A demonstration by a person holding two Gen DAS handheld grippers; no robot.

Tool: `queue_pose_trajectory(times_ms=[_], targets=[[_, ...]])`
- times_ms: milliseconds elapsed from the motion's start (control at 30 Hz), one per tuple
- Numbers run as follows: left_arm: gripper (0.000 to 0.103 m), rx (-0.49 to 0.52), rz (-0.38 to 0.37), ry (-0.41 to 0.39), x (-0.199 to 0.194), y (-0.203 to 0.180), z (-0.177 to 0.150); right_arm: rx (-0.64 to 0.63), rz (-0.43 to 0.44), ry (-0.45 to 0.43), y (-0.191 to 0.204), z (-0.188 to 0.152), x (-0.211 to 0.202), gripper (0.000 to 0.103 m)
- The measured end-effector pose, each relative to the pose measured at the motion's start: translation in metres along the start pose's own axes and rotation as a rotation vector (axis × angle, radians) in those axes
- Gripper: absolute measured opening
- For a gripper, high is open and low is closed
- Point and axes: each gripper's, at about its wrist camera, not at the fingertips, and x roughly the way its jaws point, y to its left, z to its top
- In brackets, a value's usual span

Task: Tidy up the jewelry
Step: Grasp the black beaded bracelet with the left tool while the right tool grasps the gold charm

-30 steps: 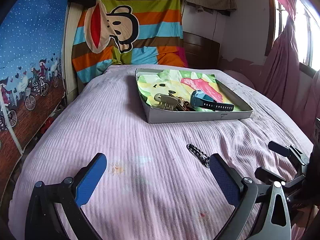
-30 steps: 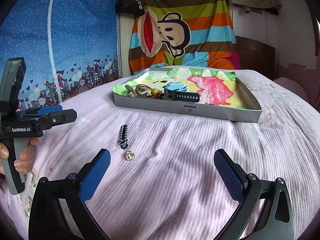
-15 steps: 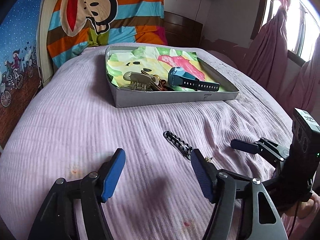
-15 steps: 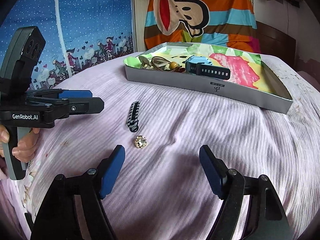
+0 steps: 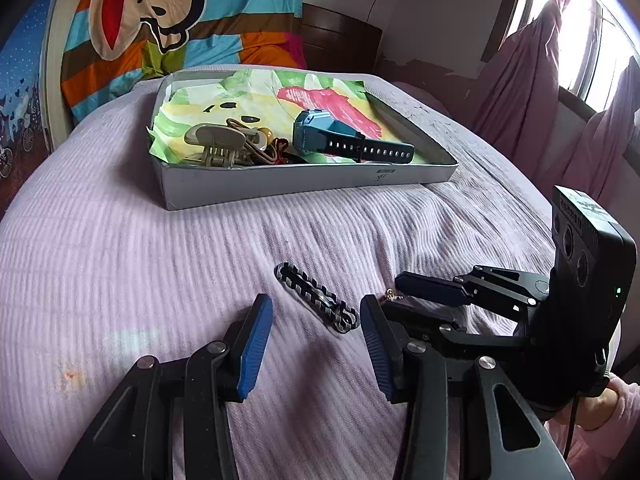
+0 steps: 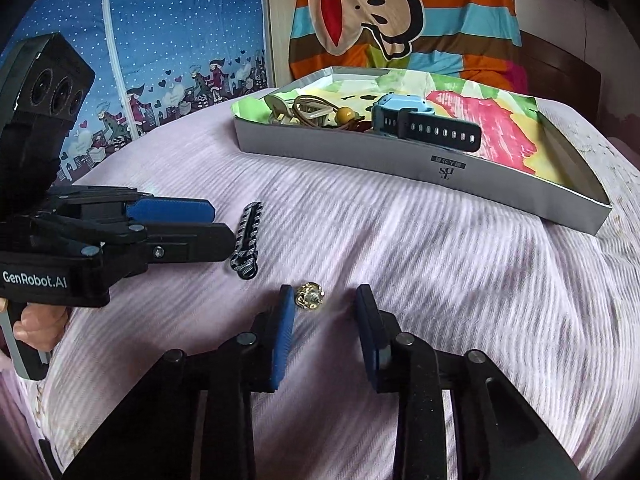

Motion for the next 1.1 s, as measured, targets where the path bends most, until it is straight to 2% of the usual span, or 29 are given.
queue_pose_trajectory(times_ms=[133,333,433,500,533,1100], targets=[[0.039,0.023,0.019,0.032,0.008,-0.007,0.0,0.02,0.001,0.0,-0.008,0.002,0.003,0.014],[0.035,0.066,0.069,0.063,0.018,-0.018,0.002,0.055,0.005,-0.009,-0.017,0.001,0.003,0.014],[0.027,0.075,0.105,0.069,0.021,-0.02,0.001,0.07,0.006,-0.014,-0.021,0.0,0.003,0.014],[0.017,0.069,0.132,0.068,0.022,-0.019,0.0,0.081,0.006,-0.019,-0.024,-0.001,0.002,0.014],[0.016,0.061,0.132,0.067,0.022,-0.017,0.0,0.089,0.009,-0.022,-0.025,-0.001,0.002,0.014],[0.014,0.063,0.143,0.028,0.017,-0.017,-0.005,0.124,0.018,-0.044,-0.034,-0.005,0.003,0.013]])
